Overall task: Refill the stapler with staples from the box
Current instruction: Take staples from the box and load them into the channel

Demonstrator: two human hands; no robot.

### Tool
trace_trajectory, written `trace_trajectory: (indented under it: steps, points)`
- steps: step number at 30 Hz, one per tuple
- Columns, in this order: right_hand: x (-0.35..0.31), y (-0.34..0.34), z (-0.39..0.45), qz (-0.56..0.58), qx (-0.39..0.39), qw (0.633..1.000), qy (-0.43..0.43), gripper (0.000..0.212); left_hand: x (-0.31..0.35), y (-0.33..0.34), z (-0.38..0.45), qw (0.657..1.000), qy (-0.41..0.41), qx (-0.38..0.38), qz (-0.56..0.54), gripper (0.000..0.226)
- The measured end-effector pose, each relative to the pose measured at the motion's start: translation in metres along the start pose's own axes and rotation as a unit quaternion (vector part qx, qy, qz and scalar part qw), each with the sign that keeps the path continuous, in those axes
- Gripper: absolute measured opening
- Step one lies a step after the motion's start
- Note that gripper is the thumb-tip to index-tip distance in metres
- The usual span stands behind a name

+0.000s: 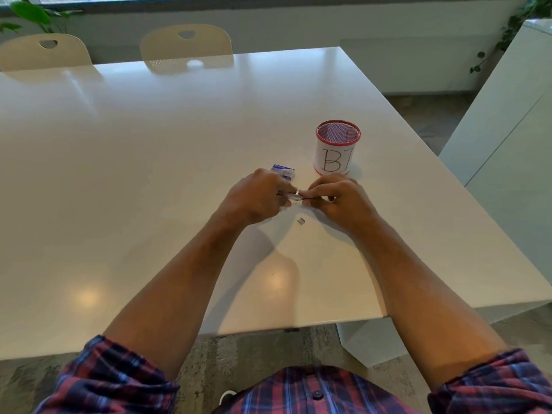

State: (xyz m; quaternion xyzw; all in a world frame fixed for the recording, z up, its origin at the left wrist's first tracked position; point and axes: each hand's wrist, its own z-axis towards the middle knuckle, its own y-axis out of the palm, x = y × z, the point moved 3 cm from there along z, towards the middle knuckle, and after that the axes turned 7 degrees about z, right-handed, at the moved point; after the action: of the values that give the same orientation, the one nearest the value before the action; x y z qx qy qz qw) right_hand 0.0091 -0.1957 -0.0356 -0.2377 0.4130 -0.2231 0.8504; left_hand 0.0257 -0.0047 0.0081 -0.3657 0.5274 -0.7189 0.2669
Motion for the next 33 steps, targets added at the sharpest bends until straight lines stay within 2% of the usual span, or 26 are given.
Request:
trace_trajectory:
  steps: [2, 5, 7, 12, 20, 24, 27, 31, 33]
  points:
    - [-0.001, 0.002, 0.0, -0.003, 0.003, 1.0, 0.007, 0.015, -0.002, 0.001, 0.0, 1.0, -0.013, -0.014, -0.008, 0.03]
    - [-0.001, -0.005, 0.003, 0.027, 0.059, 0.998, 0.024, 0.019, -0.003, -0.007, 0.0, 0.992, -0.047, 0.041, -0.114, 0.028]
    - [-0.001, -0.008, 0.004, 0.039, 0.074, 0.996, 0.033, 0.02, -0.004, -0.01, -0.001, 0.986, -0.064, 0.046, -0.149, 0.027]
    - [-0.003, -0.005, 0.003, 0.093, 0.065, 0.991, 0.076, 0.019, -0.005, -0.009, -0.002, 0.987, -0.039, 0.003, -0.155, 0.047]
    - [0.001, -0.002, 0.004, 0.19, 0.06, 0.968, 0.154, 0.008, -0.011, -0.011, -0.003, 0.985, -0.086, -0.004, -0.152, 0.033]
    - [0.003, -0.005, 0.004, 0.209, 0.066, 0.962, 0.163, 0.016, -0.014, -0.009, -0.002, 0.981, -0.087, -0.009, -0.174, 0.037]
    - [0.002, -0.01, 0.003, 0.185, 0.056, 0.972, 0.132, 0.022, -0.014, -0.006, -0.003, 0.984, -0.082, 0.006, -0.16, 0.044]
    - [0.002, -0.004, 0.001, 0.076, 0.008, 0.993, 0.092, 0.021, -0.008, 0.003, -0.002, 0.987, -0.039, 0.069, -0.137, 0.04]
    - [-0.001, -0.001, 0.001, 0.027, -0.012, 0.997, 0.072, 0.021, -0.006, 0.008, -0.001, 0.989, -0.031, 0.073, -0.123, 0.039]
